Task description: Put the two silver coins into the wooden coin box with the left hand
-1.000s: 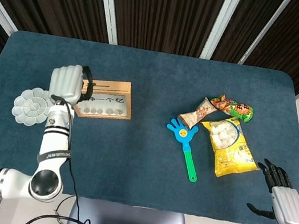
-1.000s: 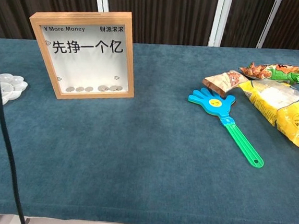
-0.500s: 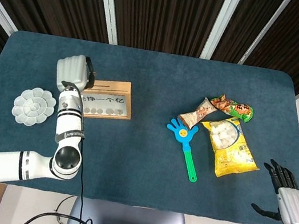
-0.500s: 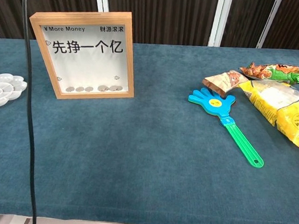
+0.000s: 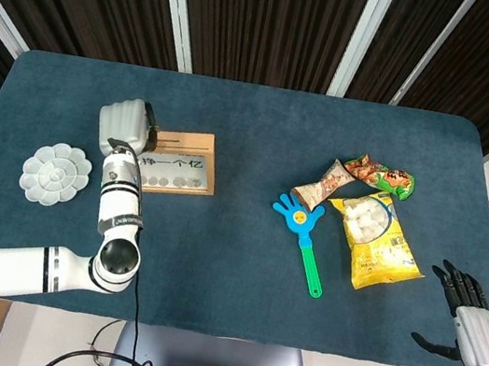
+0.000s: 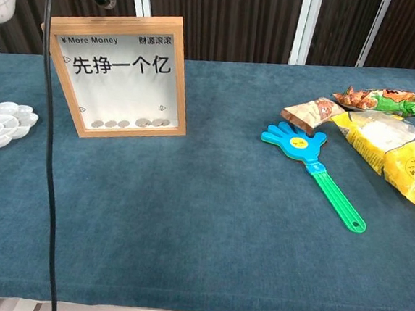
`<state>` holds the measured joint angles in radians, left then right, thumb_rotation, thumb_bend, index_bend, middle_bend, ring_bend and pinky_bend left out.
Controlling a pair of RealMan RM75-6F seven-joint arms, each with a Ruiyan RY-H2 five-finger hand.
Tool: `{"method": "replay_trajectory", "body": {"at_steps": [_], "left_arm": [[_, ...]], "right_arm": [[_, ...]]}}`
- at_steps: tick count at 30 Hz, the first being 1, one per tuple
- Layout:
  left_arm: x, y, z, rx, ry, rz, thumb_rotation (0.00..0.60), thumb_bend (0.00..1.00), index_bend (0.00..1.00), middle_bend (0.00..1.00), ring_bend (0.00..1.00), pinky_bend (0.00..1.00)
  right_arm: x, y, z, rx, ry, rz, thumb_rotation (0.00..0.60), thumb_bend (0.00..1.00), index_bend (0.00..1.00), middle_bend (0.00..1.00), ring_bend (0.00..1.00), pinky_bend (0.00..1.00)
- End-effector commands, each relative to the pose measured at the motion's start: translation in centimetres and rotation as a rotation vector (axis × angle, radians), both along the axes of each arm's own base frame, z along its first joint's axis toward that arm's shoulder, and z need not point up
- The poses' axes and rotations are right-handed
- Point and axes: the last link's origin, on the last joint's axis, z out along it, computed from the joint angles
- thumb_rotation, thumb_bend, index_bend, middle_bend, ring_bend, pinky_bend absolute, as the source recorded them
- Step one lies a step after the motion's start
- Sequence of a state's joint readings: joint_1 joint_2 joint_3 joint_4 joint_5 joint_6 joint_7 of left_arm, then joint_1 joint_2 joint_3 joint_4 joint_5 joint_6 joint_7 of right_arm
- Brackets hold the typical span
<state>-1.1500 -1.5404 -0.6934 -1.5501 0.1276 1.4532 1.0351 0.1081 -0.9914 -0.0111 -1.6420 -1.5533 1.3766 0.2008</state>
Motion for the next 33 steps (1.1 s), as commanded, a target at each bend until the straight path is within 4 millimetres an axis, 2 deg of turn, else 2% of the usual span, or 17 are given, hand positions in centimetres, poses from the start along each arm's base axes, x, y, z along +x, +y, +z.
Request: {"method": "replay_trajectory", "body": {"at_steps": [1, 33], "left_arm": [[-0.1, 0.0, -0.4, -0.013, 0.003, 0.002, 0.600, 0.44, 0.55, 1.00, 1.00, 1.00], [-0.1, -0.5, -1.8, -0.029, 0.045, -0.017, 0.600, 0.44, 0.56, 1.00, 1.00, 1.00]], "right_arm": [[0.0, 0.0, 0.0, 0.000, 0.000, -0.001, 0.600, 0.09, 0.00, 0.00, 0.00, 0.00], [0.1, 0.0, -0.1, 0.003, 0.003, 0.002, 0.600, 0.09, 0.00, 0.00, 0.00, 0.00]]}}
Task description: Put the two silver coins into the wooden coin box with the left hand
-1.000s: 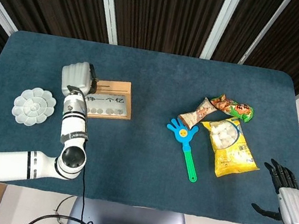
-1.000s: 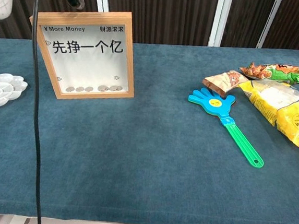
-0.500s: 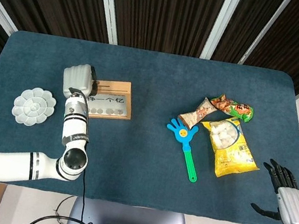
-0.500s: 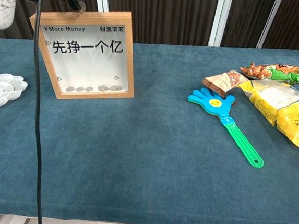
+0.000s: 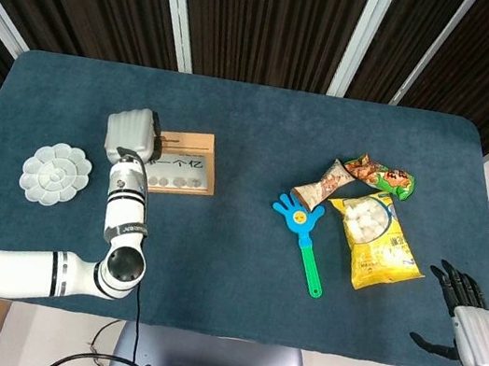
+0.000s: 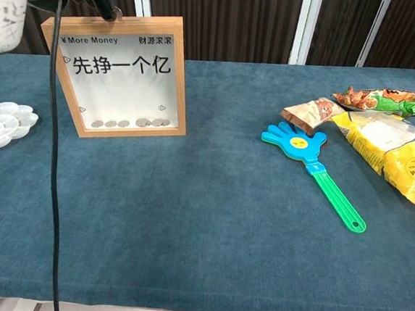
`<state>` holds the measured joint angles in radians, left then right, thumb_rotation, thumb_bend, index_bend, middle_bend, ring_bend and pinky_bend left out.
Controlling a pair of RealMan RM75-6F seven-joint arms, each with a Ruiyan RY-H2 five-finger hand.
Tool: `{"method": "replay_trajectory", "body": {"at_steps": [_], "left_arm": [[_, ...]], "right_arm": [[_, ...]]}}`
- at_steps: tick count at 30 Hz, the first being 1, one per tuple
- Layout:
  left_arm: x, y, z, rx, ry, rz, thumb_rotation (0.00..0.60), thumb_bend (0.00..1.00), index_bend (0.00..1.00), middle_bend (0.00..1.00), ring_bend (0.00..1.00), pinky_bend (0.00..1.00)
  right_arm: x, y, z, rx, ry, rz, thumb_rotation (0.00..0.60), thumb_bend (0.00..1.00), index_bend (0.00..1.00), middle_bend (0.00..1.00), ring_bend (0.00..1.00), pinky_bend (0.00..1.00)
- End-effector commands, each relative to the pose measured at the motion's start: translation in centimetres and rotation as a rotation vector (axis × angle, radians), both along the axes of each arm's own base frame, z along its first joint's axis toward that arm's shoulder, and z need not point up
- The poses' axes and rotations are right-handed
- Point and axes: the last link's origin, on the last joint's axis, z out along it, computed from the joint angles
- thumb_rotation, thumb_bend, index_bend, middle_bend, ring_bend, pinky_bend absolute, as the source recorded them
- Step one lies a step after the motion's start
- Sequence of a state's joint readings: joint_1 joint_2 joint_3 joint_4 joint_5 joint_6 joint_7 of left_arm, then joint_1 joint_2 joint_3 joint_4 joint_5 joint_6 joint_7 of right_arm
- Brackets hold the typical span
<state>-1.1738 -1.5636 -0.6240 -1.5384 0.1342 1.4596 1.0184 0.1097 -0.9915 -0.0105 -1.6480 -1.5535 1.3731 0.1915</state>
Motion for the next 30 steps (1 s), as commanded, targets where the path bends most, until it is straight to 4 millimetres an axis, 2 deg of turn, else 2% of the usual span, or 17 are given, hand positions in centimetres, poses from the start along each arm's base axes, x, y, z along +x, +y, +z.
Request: {"method": "replay_trajectory", "body": {"at_steps": [1, 5, 10, 15, 18, 20, 21, 22, 23, 24, 25, 28, 30], "left_arm": [[0.0, 0.0, -0.1, -0.002, 0.000, 0.001, 0.600, 0.44, 0.56, 1.00, 1.00, 1.00], [0.0, 0.0, -0.2, -0.001, 0.006, -0.004, 0.600, 0.44, 0.51, 1.00, 1.00, 1.00], [0.0, 0.0, -0.2, 0.008, 0.016, -0.016, 0.600, 0.43, 0.35, 1.00, 1.00, 1.00], [0.3, -0.4, 0.2, 0.014, 0.016, -0.043, 0.600, 0.43, 0.31, 1.00, 1.00, 1.00], [0.9, -2.2, 1.2, 0.014, 0.023, -0.146, 0.600, 0.42, 0.29, 1.00, 1.00, 1.00], [0.6, -4.9, 2.4, 0.011, 0.042, -0.265, 0.600, 0.41, 0.23, 0.96, 0.99, 1.00], [0.0, -6.2, 2.8, -0.001, 0.049, -0.309, 0.600, 0.41, 0.18, 0.84, 0.91, 0.96], [-1.1, -8.4, 3.5, -0.026, 0.069, -0.369, 0.600, 0.41, 0.13, 0.67, 0.76, 0.86], [-2.3, -9.8, 4.1, -0.031, 0.084, -0.403, 0.600, 0.41, 0.10, 0.54, 0.63, 0.77], [-3.5, -11.3, 4.6, -0.036, 0.091, -0.434, 0.600, 0.41, 0.08, 0.37, 0.44, 0.61], [-5.4, -13.2, 5.1, -0.041, 0.092, -0.470, 0.600, 0.41, 0.06, 0.27, 0.30, 0.46], [-10.8, -17.3, 5.9, -0.051, 0.091, -0.520, 0.600, 0.41, 0.04, 0.12, 0.09, 0.25], [-15.3, -20.3, 6.2, -0.045, 0.068, -0.521, 0.600, 0.42, 0.02, 0.06, 0.03, 0.20]], "right_arm": [[0.0, 0.0, 0.0, 0.000, -0.001, 0.000, 0.600, 0.09, 0.00, 0.00, 0.00, 0.00], [0.0, 0.0, 0.1, -0.001, -0.002, 0.001, 0.600, 0.09, 0.00, 0.00, 0.00, 0.00], [0.0, 0.0, 0.0, 0.000, -0.002, 0.002, 0.600, 0.09, 0.00, 0.00, 0.00, 0.00], [0.0, 0.0, 0.0, 0.000, 0.000, 0.002, 0.600, 0.09, 0.00, 0.00, 0.00, 0.00], [0.0, 0.0, 0.1, -0.003, 0.000, 0.001, 0.600, 0.09, 0.00, 0.00, 0.00, 0.00], [-0.1, 0.1, 0.2, -0.005, 0.001, 0.001, 0.600, 0.09, 0.00, 0.00, 0.00, 0.00], [-0.1, 0.1, 0.2, -0.005, 0.001, 0.001, 0.600, 0.09, 0.00, 0.00, 0.00, 0.00], [-0.1, 0.1, 0.1, -0.004, 0.003, 0.001, 0.600, 0.09, 0.00, 0.00, 0.00, 0.00], [-0.1, 0.1, 0.1, -0.003, 0.005, 0.001, 0.600, 0.09, 0.00, 0.00, 0.00, 0.00], [-0.1, 0.2, 0.0, -0.002, 0.007, 0.001, 0.600, 0.09, 0.00, 0.00, 0.00, 0.00], [0.0, 0.2, -0.1, 0.000, 0.011, 0.003, 0.600, 0.09, 0.00, 0.00, 0.00, 0.00], [0.2, 0.4, -0.5, 0.004, 0.023, 0.009, 0.600, 0.09, 0.00, 0.00, 0.00, 0.00], [0.5, 0.4, -0.9, 0.008, 0.037, 0.014, 0.600, 0.09, 0.00, 0.00, 0.00, 0.00]]}}
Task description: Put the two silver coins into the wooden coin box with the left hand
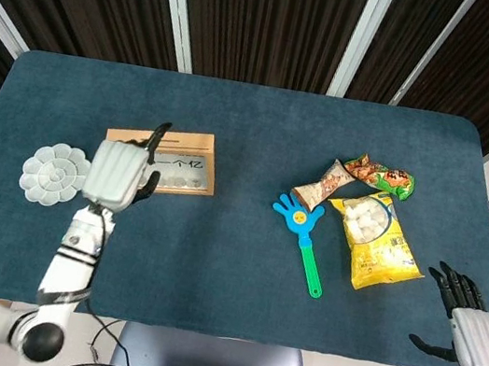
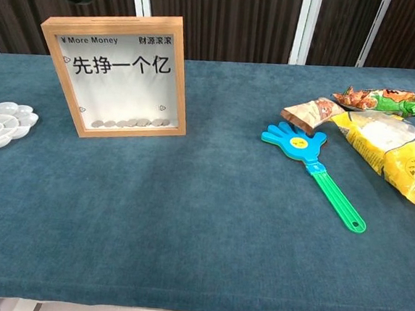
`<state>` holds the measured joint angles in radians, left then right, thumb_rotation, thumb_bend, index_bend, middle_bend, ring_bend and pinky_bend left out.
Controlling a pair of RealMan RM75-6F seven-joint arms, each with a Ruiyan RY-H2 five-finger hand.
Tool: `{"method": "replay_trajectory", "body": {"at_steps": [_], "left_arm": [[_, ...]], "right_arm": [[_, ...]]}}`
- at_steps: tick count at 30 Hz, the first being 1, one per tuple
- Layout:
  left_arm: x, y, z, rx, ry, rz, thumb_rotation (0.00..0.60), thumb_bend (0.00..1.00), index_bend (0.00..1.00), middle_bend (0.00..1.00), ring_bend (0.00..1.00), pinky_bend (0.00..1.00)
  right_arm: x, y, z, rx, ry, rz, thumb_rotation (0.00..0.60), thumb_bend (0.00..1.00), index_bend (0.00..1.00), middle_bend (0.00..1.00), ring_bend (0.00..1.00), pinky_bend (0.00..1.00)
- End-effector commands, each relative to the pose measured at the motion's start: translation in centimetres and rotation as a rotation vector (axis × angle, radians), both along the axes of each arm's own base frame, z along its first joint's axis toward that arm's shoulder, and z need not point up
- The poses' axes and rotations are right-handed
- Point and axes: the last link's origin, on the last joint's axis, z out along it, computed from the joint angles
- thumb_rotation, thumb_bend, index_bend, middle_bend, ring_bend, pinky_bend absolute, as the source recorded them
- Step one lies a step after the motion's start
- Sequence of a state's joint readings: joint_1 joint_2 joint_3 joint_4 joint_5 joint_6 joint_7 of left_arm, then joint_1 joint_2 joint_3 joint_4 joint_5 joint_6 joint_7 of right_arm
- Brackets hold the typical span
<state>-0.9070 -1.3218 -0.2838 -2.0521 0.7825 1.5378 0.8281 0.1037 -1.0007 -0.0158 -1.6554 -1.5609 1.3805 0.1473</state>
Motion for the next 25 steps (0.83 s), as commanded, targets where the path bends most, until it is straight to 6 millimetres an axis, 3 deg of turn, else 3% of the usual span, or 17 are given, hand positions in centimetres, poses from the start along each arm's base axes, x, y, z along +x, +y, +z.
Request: {"method": "replay_trajectory", "body": {"at_steps": [1, 4, 7, 11, 14, 25], "left_arm": [[-15.1, -11.6, 2.9, -0.037, -0.024, -0.047, 0.600, 0.42, 0.02, 0.04, 0.01, 0.18], [-20.0, -14.9, 2.9, -0.028, -0.056, -0.004, 0.600, 0.42, 0.00, 0.01, 0.00, 0.15], [-20.9, -15.5, 2.8, -0.027, -0.063, 0.002, 0.600, 0.43, 0.00, 0.00, 0.00, 0.14], [-23.9, -17.8, 2.3, -0.025, -0.093, 0.049, 0.600, 0.42, 0.00, 0.00, 0.00, 0.12], [-24.3, -18.7, 2.6, -0.026, -0.001, 0.043, 0.600, 0.41, 0.00, 0.00, 0.00, 0.10], [-24.8, -18.1, 2.3, -0.103, -0.003, 0.107, 0.600, 0.41, 0.00, 0.00, 0.00, 0.10]], "right_arm": [[0.4, 0.1, -0.7, 0.004, 0.018, 0.009, 0.600, 0.09, 0.00, 0.00, 0.00, 0.00], [0.8, -0.1, -1.3, 0.000, 0.037, 0.015, 0.600, 0.09, 0.00, 0.00, 0.00, 0.00], [0.9, -0.2, -1.4, 0.001, 0.044, 0.015, 0.600, 0.09, 0.00, 0.00, 0.00, 0.00], [1.1, -0.2, -2.2, 0.011, 0.076, 0.013, 0.600, 0.09, 0.00, 0.00, 0.00, 0.00], [1.3, 0.1, -2.3, -0.012, 0.091, 0.016, 0.600, 0.09, 0.00, 0.00, 0.00, 0.00], [1.4, -0.1, -2.5, -0.006, 0.090, 0.020, 0.600, 0.09, 0.00, 0.00, 0.00, 0.00]]}}
